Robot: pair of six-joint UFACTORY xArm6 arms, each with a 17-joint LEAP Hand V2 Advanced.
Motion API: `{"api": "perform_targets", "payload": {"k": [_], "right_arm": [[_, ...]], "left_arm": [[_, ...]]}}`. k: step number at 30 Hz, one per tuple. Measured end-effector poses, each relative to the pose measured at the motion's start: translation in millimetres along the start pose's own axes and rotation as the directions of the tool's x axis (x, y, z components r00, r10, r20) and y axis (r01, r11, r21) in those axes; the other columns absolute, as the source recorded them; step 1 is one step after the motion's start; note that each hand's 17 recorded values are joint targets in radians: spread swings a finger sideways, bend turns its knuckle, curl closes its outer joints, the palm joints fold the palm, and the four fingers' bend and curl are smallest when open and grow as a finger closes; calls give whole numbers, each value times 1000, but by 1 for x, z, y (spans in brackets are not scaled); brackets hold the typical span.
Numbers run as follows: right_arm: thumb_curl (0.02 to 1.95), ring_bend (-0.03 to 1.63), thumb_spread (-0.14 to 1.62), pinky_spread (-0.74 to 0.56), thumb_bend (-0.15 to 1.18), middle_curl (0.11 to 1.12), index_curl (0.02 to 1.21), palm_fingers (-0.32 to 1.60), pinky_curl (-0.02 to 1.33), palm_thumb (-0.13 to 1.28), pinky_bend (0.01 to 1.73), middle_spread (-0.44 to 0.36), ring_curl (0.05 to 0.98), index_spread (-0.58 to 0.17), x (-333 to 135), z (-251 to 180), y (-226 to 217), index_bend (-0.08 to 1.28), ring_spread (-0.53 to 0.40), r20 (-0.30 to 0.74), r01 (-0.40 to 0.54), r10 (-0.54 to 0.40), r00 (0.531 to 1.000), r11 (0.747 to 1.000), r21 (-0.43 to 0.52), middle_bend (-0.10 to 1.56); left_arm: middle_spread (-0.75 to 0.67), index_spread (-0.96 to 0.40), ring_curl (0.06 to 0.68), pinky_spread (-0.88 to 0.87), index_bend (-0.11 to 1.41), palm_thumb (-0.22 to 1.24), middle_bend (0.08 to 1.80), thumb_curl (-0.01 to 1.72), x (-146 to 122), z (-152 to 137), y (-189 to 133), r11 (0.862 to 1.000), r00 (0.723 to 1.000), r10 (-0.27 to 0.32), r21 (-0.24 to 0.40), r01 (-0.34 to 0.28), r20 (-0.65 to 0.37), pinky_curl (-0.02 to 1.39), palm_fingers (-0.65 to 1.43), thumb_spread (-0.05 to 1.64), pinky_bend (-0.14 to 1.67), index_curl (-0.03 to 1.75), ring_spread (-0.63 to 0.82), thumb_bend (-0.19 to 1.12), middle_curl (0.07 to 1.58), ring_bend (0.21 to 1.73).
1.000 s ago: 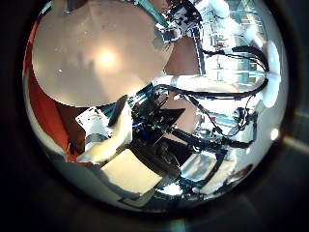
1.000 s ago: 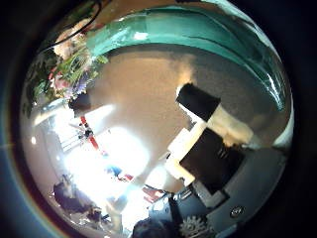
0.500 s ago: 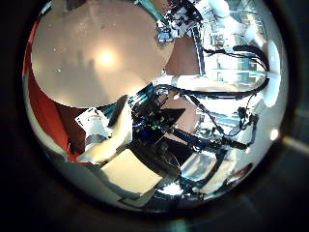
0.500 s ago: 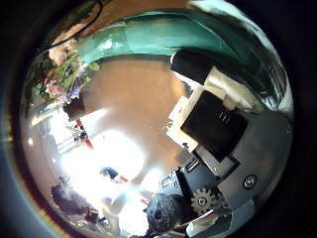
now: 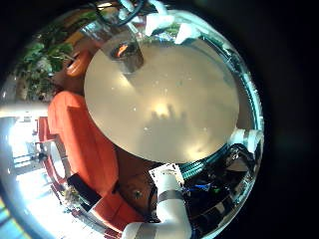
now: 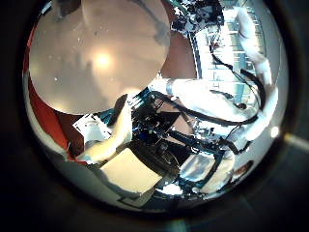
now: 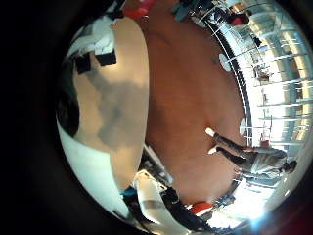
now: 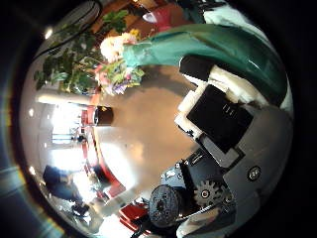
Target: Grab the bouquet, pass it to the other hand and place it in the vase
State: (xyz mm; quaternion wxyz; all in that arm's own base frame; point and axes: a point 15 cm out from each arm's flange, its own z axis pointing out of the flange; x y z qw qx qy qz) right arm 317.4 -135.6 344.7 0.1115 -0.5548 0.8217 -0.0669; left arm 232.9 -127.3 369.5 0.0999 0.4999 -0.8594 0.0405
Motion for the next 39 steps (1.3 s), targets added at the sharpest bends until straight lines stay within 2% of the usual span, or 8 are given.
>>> {"api": "perform_targets", "payload": {"k": [6, 13, 16, 21, 25, 28, 32, 39], "right_arm": [[804, 1479, 879, -194, 25, 839, 922, 1152, 532, 1151, 1448, -146, 658, -255, -6, -46, 10, 1161, -189, 227, -38, 27, 974, 998, 45, 1338], [872, 1484, 875, -195, 12, 820, 912, 1150, 566, 1151, 1421, -135, 666, -236, -7, -96, 15, 1176, -184, 500, -130, 53, 864, 984, 119, 1355], [901, 1483, 869, -196, 2, 814, 907, 1149, 581, 1144, 1411, -133, 667, -231, -20, -112, 15, 1179, -182, 628, -133, 17, 778, 981, 138, 1364], [944, 1484, 872, -199, -3, 805, 901, 1146, 606, 1140, 1394, -130, 670, -226, -31, -119, 21, 1189, -182, 815, -102, -34, 579, 988, 114, 1373], [975, 1487, 871, -202, -5, 797, 895, 1147, 625, 1131, 1381, -128, 674, -222, -36, -111, 24, 1197, -182, 902, -82, -20, 431, 995, 61, 1378], [996, 1486, 870, -205, -5, 792, 891, 1147, 642, 1127, 1375, -127, 676, -219, -45, -105, 28, 1200, -182, 932, -64, -12, 362, 997, 37, 1381], [1022, 1485, 870, -199, -5, 786, 884, 1147, 664, 1122, 1364, -126, 678, -216, -75, -102, 41, 1207, -182, 962, 33, -35, 272, 999, 27, 1385], [1060, 1484, 871, -197, -5, 778, 872, 1146, 698, 1115, 1343, -125, 681, -212, -121, -90, 62, 1215, -182, 984, 191, -41, 174, 982, 7, 1390]], "left_arm": [[342, 89, 201, 486, 192, 480, 198, 373, 13, -20, -21, 999, 997, 2, 54, 2, -74, 286, 210, 1048, 184, 364, 499, -25, 343, 460], [301, 68, 200, 462, 187, 476, 210, 368, 22, -26, -37, 997, 985, -16, 75, 29, -173, 279, 272, 1069, 183, 371, 468, -24, 353, 469], [280, 63, 198, 454, 188, 468, 215, 365, 21, -31, -45, 994, 979, -29, 95, 49, -201, 275, 294, 1084, 184, 375, 450, -24, 358, 473], [260, 57, 198, 432, 184, 444, 217, 358, 12, -49, -65, 982, 972, -51, 165, 90, -229, 274, 312, 1097, 186, 378, 423, -26, 363, 485], [264, 64, 199, 421, 162, 269, 216, 314, 0, -62, -80, 963, 961, -66, 233, 132, -269, 278, 301, 1098, 195, 371, 407, -69, 368, 501], [269, 80, 200, 417, 160, 178, 215, 293, -9, -65, -92, 941, 950, -68, 296, 161, -303, 284, 303, 1084, 204, 359, 402, -46, 368, 521], [267, 85, 201, 409, 155, 141, 227, 286, -9, -75, -102, 914, 922, -51, 354, 198, -383, 291, 316, 1071, 210, 347, 395, -33, 372, 541], [257, 95, 202, 391, 159, 116, 247, 285, 6, -86, -117, 903, 859, 4, 371, 217, -513, 302, 316, 1044, 219, 331, 374, -28, 381, 574]]}}
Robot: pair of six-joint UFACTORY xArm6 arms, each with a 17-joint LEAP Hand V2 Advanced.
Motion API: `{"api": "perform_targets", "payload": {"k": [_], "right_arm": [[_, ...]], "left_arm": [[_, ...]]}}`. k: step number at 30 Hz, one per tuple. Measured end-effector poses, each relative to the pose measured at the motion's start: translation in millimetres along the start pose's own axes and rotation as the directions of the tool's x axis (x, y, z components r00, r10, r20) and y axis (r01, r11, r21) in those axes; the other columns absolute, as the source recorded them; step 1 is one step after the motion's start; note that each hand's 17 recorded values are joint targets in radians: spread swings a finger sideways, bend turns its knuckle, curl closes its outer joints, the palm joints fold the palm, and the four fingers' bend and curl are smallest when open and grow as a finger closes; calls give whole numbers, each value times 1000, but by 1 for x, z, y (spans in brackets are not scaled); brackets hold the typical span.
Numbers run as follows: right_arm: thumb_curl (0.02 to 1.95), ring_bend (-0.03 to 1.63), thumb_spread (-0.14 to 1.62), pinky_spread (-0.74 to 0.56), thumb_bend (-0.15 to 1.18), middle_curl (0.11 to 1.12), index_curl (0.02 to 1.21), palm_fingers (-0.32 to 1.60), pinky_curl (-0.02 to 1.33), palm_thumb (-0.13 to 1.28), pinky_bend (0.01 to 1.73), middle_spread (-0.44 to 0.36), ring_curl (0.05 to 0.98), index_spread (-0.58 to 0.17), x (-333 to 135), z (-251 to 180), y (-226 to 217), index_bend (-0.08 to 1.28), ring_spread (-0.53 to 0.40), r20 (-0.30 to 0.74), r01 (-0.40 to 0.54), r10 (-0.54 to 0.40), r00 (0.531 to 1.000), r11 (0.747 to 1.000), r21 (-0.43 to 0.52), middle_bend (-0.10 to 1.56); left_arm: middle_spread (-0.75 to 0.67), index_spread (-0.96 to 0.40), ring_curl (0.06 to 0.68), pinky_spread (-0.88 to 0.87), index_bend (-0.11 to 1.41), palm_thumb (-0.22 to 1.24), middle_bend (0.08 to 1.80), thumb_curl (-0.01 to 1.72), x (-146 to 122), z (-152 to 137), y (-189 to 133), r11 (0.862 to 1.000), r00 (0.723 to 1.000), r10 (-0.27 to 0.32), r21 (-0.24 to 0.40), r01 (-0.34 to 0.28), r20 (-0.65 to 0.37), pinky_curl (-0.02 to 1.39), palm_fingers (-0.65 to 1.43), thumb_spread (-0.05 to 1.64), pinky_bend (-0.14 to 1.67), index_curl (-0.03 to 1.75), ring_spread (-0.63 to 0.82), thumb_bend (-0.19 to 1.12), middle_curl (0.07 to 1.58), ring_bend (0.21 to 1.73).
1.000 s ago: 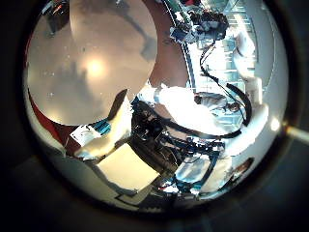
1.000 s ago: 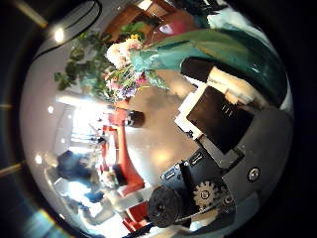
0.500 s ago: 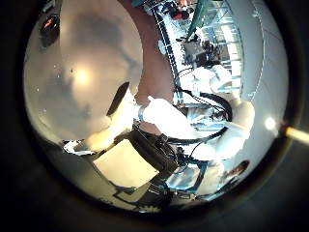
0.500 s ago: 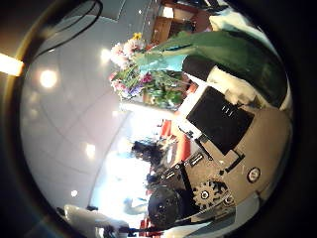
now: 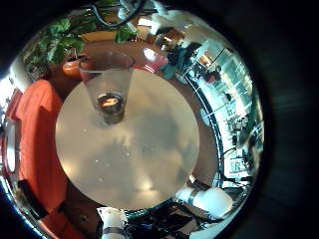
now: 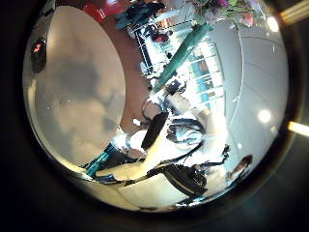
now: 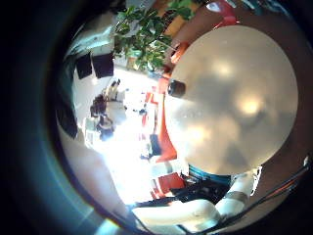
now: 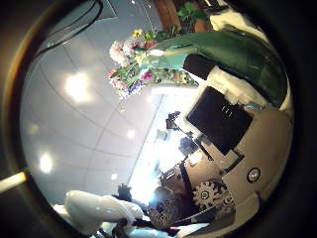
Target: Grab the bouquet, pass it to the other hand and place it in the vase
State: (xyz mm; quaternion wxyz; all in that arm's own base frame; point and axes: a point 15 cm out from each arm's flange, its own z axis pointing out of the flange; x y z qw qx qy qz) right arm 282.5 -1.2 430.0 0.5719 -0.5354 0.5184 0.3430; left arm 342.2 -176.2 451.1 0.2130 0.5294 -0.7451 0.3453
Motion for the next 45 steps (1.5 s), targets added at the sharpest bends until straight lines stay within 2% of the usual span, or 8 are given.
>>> {"api": "perform_targets", "payload": {"k": [4, 9, 20, 24, 27, 33, 41, 45], "right_arm": [[1079, 1483, 872, -198, -5, 774, 868, 1143, 717, 1112, 1333, -125, 684, -211, -3, 23, 6, 1218, -183, 25, 15, -13, 1000, 997, -79, 1395], [1099, 1481, 873, -200, -5, 769, 864, 1143, 739, 1108, 1325, -124, 687, -210, -5, 42, 9, 1221, -184, 40, 24, -19, 999, 989, -146, 1398], [1138, 1478, 883, -207, -5, 764, 861, 1138, 784, 1101, 1303, -125, 694, -210, -2, 97, 17, 1233, -186, 71, 33, -12, 997, 952, -304, 1404], [1149, 1478, 886, -210, -5, 763, 860, 1137, 801, 1099, 1295, -125, 696, -209, -6, 109, 20, 1235, -187, 81, 41, -15, 997, 942, -334, 1405], [1156, 1477, 888, -212, -5, 762, 859, 1137, 812, 1097, 1289, -125, 698, -209, -3, 115, 18, 1235, -187, 69, 42, -20, 997, 942, -333, 1406], [1169, 1471, 891, -213, -5, 761, 858, 1135, 829, 1095, 1276, -125, 703, -209, -2, 120, 21, 1238, -190, 69, 42, -19, 997, 936, -348, 1408], [1101, 1442, 913, -227, -54, 757, 853, 1083, 843, 921, 1270, -129, 701, -216, 12, 106, 8, 1202, -196, 30, 16, -9, 1000, 962, -271, 1388], [983, 1388, 960, -290, -44, 725, 820, 973, 794, 850, 1221, -144, 667, -251, 19, 96, 1, 1040, -202, 23, -3, 9, 1000, 973, -231, 1287]], "left_arm": [[255, 101, 199, 389, 162, 119, 254, 290, 21, 5, -1, 1000, 993, 8, 0, -9, -117, 309, 310, 1025, 229, 326, 369, -25, 383, 579], [259, 118, 195, 389, 161, 136, 261, 302, 53, 4, 3, 999, 946, -3, -41, -10, -325, 318, 294, 978, 241, 321, 376, -27, 386, 583], [217, 169, 180, 383, 141, 168, 433, 325, 104, -11, 10, 980, 739, -94, -192, -48, -667, 316, 342, 884, 247, 284, 418, -29, 429, 607], [47, 89, 176, 240, 179, 267, 642, 341, 114, -12, 0, 980, 675, -130, -196, -23, -727, 309, 564, 908, 245, 299, 228, -5, 511, 640], [-86, -12, 218, -19, 165, 404, 733, 361, 120, -9, -4, 972, 635, -187, -234, 9, -750, 365, 869, 943, 454, 302, -38, 23, 573, 794], [-282, -216, 397, -325, 276, 739, 797, 430, 120, 9, -9, 956, 620, -252, -289, 42, -743, 586, 1150, 954, 905, 376, -359, 106, 747, 1181], [-441, -463, 513, -468, 669, 1011, 967, 563, 124, 2, -19, 973, 623, -205, -227, 45, -755, 769, 1131, 965, 1150, 602, -424, 199, 908, 1416], [-484, -544, 544, -509, 775, 1051, 1038, 621, 129, -8, -22, 983, 633, -157, -185, 23, -758, 850, 1054, 999, 1196, 724, -426, 210, 969, 1487]]}}
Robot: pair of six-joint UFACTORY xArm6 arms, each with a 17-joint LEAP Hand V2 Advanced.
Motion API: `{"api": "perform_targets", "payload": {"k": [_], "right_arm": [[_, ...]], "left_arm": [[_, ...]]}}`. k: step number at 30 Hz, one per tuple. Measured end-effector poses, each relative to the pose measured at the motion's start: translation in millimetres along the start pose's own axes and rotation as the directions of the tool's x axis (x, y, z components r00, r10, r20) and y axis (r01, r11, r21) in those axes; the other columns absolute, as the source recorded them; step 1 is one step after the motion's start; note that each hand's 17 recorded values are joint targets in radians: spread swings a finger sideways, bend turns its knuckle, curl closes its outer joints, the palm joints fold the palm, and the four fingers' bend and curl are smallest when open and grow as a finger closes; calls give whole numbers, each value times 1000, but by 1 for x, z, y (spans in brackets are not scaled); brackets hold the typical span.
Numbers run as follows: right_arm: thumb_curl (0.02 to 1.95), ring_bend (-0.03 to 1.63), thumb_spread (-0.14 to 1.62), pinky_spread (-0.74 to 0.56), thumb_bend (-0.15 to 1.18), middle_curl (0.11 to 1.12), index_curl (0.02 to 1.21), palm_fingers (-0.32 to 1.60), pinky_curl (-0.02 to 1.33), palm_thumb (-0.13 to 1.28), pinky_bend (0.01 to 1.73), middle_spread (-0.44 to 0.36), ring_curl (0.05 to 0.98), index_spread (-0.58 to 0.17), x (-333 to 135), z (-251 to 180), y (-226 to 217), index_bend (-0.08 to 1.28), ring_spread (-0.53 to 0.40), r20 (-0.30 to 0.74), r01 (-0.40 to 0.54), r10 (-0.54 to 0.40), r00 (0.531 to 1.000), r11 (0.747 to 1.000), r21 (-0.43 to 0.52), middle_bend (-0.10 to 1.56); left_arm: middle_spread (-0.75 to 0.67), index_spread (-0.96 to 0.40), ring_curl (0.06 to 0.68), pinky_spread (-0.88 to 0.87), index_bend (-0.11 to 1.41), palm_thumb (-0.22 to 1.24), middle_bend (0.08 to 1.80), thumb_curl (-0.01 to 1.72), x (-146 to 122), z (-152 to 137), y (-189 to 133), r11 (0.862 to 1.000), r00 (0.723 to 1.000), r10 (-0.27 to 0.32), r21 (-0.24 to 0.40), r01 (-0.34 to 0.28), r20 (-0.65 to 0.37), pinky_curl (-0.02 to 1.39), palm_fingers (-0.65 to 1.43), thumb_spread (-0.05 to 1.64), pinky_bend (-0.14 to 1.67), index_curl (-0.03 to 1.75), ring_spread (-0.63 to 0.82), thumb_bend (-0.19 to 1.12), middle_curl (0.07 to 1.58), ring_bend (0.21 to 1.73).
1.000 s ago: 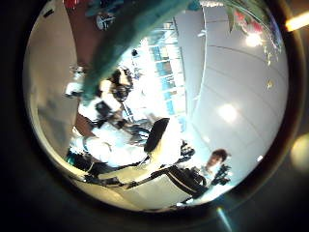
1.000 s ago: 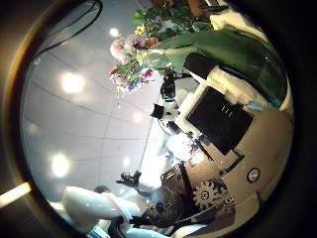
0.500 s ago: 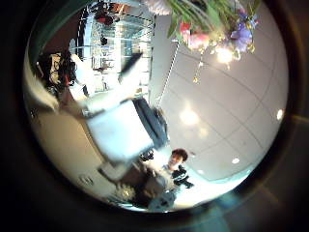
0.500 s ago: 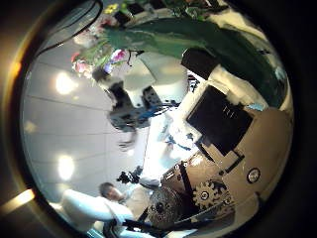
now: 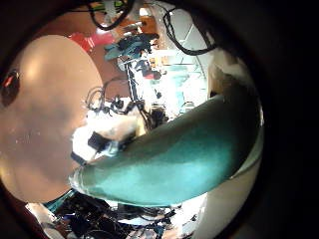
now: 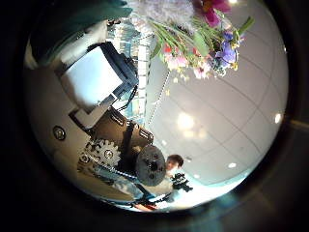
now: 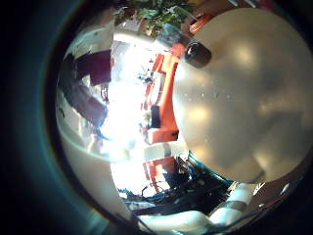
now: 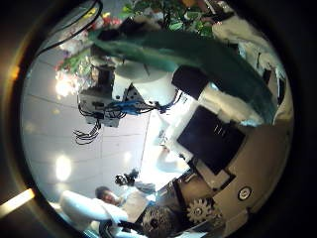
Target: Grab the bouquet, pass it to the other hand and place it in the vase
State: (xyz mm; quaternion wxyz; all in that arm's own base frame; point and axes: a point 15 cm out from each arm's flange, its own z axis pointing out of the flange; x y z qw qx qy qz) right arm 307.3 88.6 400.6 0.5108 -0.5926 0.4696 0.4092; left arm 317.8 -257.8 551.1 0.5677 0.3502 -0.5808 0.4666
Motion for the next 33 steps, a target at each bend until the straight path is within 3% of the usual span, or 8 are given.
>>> {"api": "perform_targets", "payload": {"k": [5, 9, 12, 17, 20, 26, 29, 33], "right_arm": [[863, 1360, 999, -402, -33, 686, 764, 710, 745, 798, 1217, -172, 633, -314, 17, -18, 3, 740, -233, 8, -52, 52, 999, 996, 77, 1131], [785, 1331, 1007, -481, -26, 649, 690, 528, 695, 786, 1226, -185, 598, -360, 24, -29, 4, 502, -253, 6, -66, 66, 998, 992, 111, 1000], [737, 1253, 1004, -424, -31, 615, 650, 335, 676, 779, 1165, -182, 568, -388, 26, -32, 6, 445, -257, 3, -68, 68, 998, 991, 119, 894], [674, 1093, 998, -155, -29, 539, 591, 123, 637, 771, 1033, -153, 490, -415, 29, -34, 4, 438, -190, 9, -75, 74, 997, 989, 124, 730], [640, 1000, 997, 39, -30, 494, 549, 71, 606, 753, 996, -130, 442, -406, 32, -34, 4, 400, -126, 11, -82, 82, 997, 989, 125, 652], [601, 925, 997, 241, -26, 451, 497, 113, 544, 751, 915, -94, 389, -396, 40, -30, 0, 360, -66, 7, -95, 95, 995, 988, 120, 593], [586, 901, 997, 306, -25, 434, 478, 139, 513, 752, 872, -86, 369, -392, 43, -25, -1, 343, -51, 3, -99, 99, 995, 989, 110, 567], [570, 872, 997, 360, -24, 416, 460, 174, 478, 755, 823, -72, 348, -386, 46, -24, -3, 327, -41, -2, -101, 102, 995, 989, 110, 534]], "left_arm": [[-512, -600, 562, -538, 810, 1062, 1078, 674, 18, -14, -5, 997, 997, 72, 37, -73, 21, 927, 1007, 1028, 1224, 839, -415, 207, 1013, 1532], [-526, -632, 569, -554, 814, 1070, 1101, 711, 49, -35, -14, 976, 980, 182, 107, -191, 85, 978, 975, 1048, 1228, 923, -409, 203, 1035, 1565], [-532, -651, 571, -565, 809, 1070, 1115, 736, 67, -51, -22, 949, 959, 246, 167, -267, 138, 1013, 956, 1057, 1225, 980, -405, 196, 1047, 1584], [-538, -674, 571, -580, 791, 1069, 1131, 769, 90, -74, -33, 890, 915, 332, 244, -384, 229, 1058, 939, 1068, 1218, 1053, -401, 184, 1060, 1605], [-541, -694, 569, -591, 772, 1070, 1138, 794, 95, -93, -38, 842, 879, 372, 290, -455, 299, 1093, 932, 1076, 1209, 1106, -397, 173, 1067, 1616], [-543, -714, 563, -600, 740, 1070, 1137, 825, 81, -137, -51, 752, 826, 384, 380, -539, 411, 1128, 935, 1086, 1202, 1167, -395, 159, 1073, 1620], [-544, -723, 560, -604, 723, 1066, 1135, 836, 66, -153, -61, 735, 827, 366, 413, -538, 427, 1143, 938, 1093, 1194, 1195, -394, 149, 1075, 1620], [-546, -733, 557, -609, 701, 1067, 1130, 850, 44, -167, -77, 728, 834, 349, 437, -528, 426, 1160, 943, 1101, 1183, 1228, -394, 140, 1077, 1619]]}}
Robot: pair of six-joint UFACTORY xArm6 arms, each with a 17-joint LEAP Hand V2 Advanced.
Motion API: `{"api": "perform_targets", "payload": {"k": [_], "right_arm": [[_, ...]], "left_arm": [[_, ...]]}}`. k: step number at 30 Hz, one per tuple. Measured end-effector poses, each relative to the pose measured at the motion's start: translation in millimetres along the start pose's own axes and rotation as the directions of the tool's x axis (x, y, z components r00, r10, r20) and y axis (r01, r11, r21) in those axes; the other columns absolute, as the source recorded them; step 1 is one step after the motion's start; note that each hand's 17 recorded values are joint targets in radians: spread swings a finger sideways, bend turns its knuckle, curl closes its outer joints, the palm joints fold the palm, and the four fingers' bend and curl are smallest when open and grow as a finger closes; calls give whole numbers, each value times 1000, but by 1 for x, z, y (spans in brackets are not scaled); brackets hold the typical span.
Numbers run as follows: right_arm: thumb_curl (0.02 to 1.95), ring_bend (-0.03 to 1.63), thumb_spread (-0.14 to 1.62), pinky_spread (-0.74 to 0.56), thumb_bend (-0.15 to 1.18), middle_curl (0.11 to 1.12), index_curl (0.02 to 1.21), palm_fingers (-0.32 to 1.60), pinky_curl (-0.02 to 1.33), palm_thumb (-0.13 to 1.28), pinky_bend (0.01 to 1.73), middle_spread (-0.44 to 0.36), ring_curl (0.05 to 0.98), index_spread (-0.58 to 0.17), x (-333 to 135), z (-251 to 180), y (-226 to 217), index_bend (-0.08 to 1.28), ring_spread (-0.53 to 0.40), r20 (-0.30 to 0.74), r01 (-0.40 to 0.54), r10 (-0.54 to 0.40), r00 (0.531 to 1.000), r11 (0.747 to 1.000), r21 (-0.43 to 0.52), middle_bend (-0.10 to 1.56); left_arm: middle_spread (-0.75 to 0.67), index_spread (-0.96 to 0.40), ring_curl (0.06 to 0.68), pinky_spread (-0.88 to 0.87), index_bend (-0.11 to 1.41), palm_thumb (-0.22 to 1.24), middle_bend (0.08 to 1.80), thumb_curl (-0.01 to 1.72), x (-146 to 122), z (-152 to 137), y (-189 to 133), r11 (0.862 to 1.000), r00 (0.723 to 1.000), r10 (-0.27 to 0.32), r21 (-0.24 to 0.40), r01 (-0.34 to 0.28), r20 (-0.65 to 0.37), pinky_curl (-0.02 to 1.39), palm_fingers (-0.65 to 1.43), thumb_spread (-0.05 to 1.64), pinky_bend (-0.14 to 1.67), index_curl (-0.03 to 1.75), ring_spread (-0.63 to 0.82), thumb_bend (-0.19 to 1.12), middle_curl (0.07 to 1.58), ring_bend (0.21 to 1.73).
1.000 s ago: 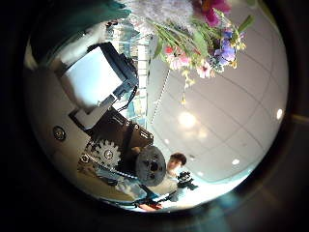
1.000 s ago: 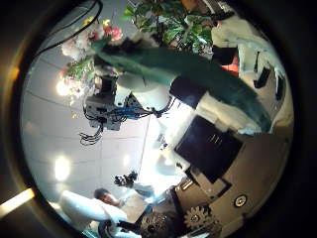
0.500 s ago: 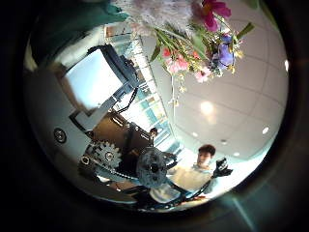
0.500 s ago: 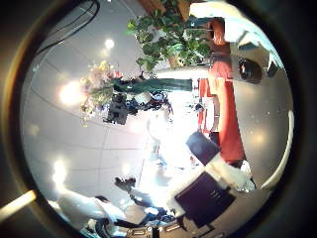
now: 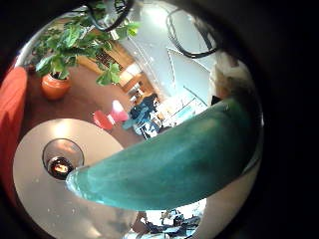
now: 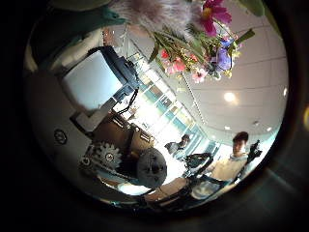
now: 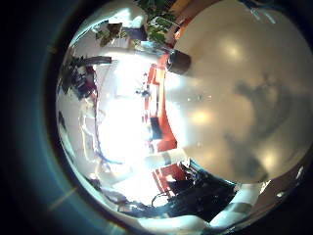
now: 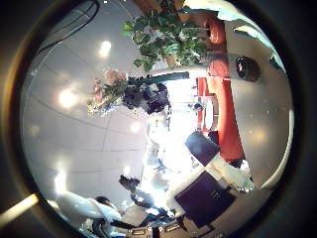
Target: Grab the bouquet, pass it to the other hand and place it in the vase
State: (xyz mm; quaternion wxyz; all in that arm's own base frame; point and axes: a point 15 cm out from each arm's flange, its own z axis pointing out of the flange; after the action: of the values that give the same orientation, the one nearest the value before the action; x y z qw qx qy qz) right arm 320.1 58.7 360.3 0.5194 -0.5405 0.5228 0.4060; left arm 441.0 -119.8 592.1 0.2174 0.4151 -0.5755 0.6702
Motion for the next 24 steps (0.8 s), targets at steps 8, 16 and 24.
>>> {"api": "perform_targets", "payload": {"k": [8, 16, 24], "right_arm": [[550, 818, 996, 406, -24, 390, 436, 234, 422, 759, 753, -89, 311, -380, 3, 2, -3, 292, -34, -13, 2, -2, 1000, 1000, 2, 481], [539, 786, 995, 421, -23, 372, 419, 284, 376, 762, 700, -97, 285, -379, 6, 3, -3, 255, -33, -6, -7, 7, 1000, 1000, -4, 434], [532, 741, 995, 437, -23, 363, 412, 317, 339, 763, 675, -82, 261, -376, 11, 7, -5, 223, -33, -13, -7, 7, 1000, 1000, -5, 395]], "left_arm": [[-549, -744, 550, -625, 665, 1066, 1115, 878, -40, 3, -13, 999, 1000, -31, 17, 31, -3, 1181, 958, 1114, 1157, 1287, -392, 120, 1082, 1613], [-554, -745, 544, -645, 629, 1064, 1098, 894, -71, 9, -22, 998, 999, -51, 35, 51, 2, 1197, 972, 1121, 1134, 1332, -392, 98, 1087, 1599], [-561, -742, 537, -660, 579, 1056, 1072, 899, -99, 14, -22, 996, 997, -82, 48, 82, 12, 1200, 997, 1122, 1121, 1364, -395, 68, 1093, 1580]]}}
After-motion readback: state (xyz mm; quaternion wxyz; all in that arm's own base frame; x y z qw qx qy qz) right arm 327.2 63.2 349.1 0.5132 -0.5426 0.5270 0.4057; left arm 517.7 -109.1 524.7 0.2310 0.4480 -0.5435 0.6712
